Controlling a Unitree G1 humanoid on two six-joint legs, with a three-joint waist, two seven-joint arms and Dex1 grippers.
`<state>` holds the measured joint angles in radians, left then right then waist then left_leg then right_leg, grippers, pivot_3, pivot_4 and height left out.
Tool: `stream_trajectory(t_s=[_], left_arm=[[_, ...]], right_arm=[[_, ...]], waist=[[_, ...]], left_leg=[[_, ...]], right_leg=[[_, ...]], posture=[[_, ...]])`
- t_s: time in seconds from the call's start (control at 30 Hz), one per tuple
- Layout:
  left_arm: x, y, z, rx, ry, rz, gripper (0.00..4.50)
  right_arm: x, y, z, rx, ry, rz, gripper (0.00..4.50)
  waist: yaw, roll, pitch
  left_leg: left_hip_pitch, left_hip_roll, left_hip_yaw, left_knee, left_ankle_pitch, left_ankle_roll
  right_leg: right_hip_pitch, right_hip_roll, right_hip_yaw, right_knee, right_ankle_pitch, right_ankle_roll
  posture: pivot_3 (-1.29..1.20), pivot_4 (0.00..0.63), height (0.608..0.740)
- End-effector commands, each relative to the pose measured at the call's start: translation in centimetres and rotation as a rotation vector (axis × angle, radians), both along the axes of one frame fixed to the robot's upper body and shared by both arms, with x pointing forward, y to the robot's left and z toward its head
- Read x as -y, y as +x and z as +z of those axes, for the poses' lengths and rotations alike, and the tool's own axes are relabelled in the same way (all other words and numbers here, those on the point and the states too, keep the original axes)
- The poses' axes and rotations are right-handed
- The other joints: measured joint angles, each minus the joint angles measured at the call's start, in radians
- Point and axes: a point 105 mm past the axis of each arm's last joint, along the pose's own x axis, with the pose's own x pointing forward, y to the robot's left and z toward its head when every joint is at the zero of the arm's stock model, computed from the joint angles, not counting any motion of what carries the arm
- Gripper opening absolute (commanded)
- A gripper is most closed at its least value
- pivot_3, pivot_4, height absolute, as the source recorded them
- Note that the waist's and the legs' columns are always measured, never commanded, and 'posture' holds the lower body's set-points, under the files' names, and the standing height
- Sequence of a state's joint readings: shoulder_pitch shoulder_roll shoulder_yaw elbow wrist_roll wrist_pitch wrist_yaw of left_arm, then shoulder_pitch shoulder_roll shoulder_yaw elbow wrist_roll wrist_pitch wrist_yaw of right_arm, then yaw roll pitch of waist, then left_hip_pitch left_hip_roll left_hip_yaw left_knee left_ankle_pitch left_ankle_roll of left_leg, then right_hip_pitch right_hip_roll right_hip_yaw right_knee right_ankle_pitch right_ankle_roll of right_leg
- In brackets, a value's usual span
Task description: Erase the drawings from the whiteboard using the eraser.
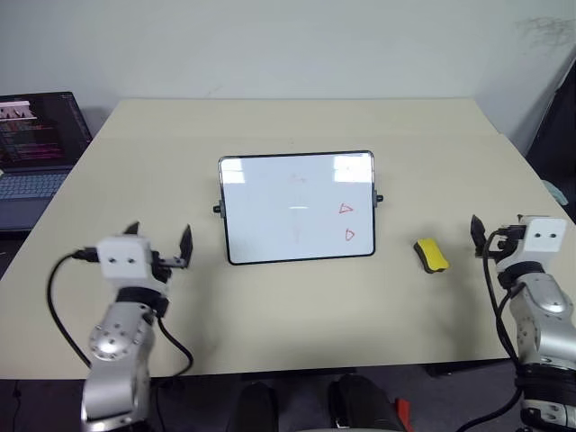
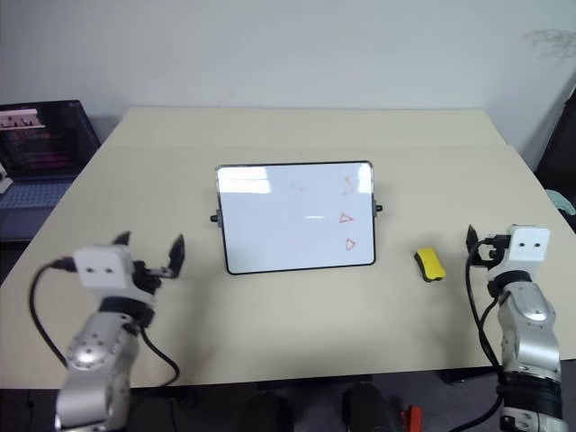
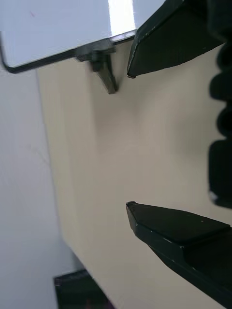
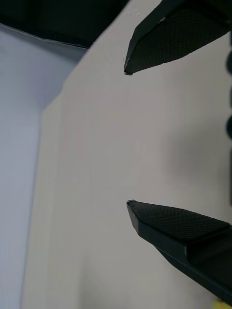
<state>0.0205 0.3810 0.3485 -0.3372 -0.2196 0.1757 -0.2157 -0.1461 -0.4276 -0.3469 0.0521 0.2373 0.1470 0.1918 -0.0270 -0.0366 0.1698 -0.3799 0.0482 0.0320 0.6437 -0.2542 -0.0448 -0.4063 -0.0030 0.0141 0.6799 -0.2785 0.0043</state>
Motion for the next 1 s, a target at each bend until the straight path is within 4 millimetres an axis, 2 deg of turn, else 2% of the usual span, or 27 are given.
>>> stream_trajectory(t_s=[0.03,0.13,0.2,0.3,0.4,0.5,0.6,0.7,1.0], left_arm=[[0.8,0.7,2.9,0.059,0.051,-0.127,4.50],[3.5,1.5,6.1,0.098,0.061,-0.288,4.50],[4.8,1.6,7.1,0.096,0.068,-0.392,4.50],[8.0,1.6,7.7,0.059,0.105,-0.615,4.50],[10.4,1.4,7.6,-0.003,0.145,-0.800,4.50],[13.4,0.5,6.9,-0.099,0.231,-1.055,4.50],[15.2,-0.3,5.4,-0.193,0.303,-1.231,4.50],[16.6,-1.1,4.2,-0.248,0.361,-1.354,4.50],[18.1,-0.4,4.3,-0.216,0.365,-1.385,4.50]], right_arm=[[-1.6,-0.8,2.8,0.087,0.013,0.062,4.48],[-1.8,-1.5,4.2,0.119,0.000,0.080,4.48],[-2.4,-1.6,4.6,0.124,0.012,0.103,4.48],[-2.7,-1.7,5.3,0.124,0.008,0.078,4.48],[-4.0,-2.2,4.8,0.037,0.066,0.147,4.48],[-6.4,-3.1,3.7,-0.090,0.085,0.273,4.48],[-7.9,-3.7,3.2,-0.143,0.058,0.333,4.48],[-8.4,-3.5,2.4,-0.197,0.067,0.332,4.48],[-8.9,-2.8,2.2,-0.174,0.073,0.311,4.48]], waist=[[0.002,0.000,0.000],[0.005,-0.001,0.001],[0.003,-0.002,0.001],[0.000,-0.001,0.001],[-0.003,-0.001,0.001],[-0.002,-0.001,0.001],[-0.005,-0.001,0.001],[-0.006,-0.001,0.001],[-0.004,-0.001,0.002]], left_leg=[[0.000,0.000,0.000,0.000,0.000,0.000],[-0.001,0.000,-0.001,0.000,0.000,0.000],[-0.001,-0.001,-0.001,0.001,0.000,0.000],[-0.001,-0.001,0.000,0.001,0.000,0.000],[-0.001,-0.001,0.000,0.000,0.000,0.000],[-0.001,-0.001,0.000,0.000,0.000,0.000],[0.000,-0.001,0.000,0.000,0.000,0.000],[0.000,-0.002,0.001,0.000,0.000,0.001],[-0.002,-0.003,0.000,0.001,-0.001,0.001]], right_leg=[[0.000,0.000,0.000,0.000,0.000,0.000],[-0.001,0.000,-0.001,-0.001,0.000,0.000],[-0.001,0.000,-0.001,-0.002,0.001,0.001],[-0.001,0.000,0.000,-0.002,0.001,0.002],[-0.001,0.000,0.000,-0.002,0.001,0.001],[-0.001,0.002,-0.001,-0.002,0.000,0.001],[-0.001,0.003,0.000,-0.002,0.000,0.001],[-0.001,0.003,0.001,-0.002,0.000,0.001],[-0.003,0.004,0.001,-0.002,0.000,0.001]], posture=[[0.00,0.150,0.740],[0.00,0.150,0.740],[0.00,0.150,0.740],[0.00,0.150,0.740],[0.00,0.150,0.740],[0.00,0.150,0.740],[0.00,0.150,0.740],[0.00,0.150,0.740],[0.00,0.150,0.740]])
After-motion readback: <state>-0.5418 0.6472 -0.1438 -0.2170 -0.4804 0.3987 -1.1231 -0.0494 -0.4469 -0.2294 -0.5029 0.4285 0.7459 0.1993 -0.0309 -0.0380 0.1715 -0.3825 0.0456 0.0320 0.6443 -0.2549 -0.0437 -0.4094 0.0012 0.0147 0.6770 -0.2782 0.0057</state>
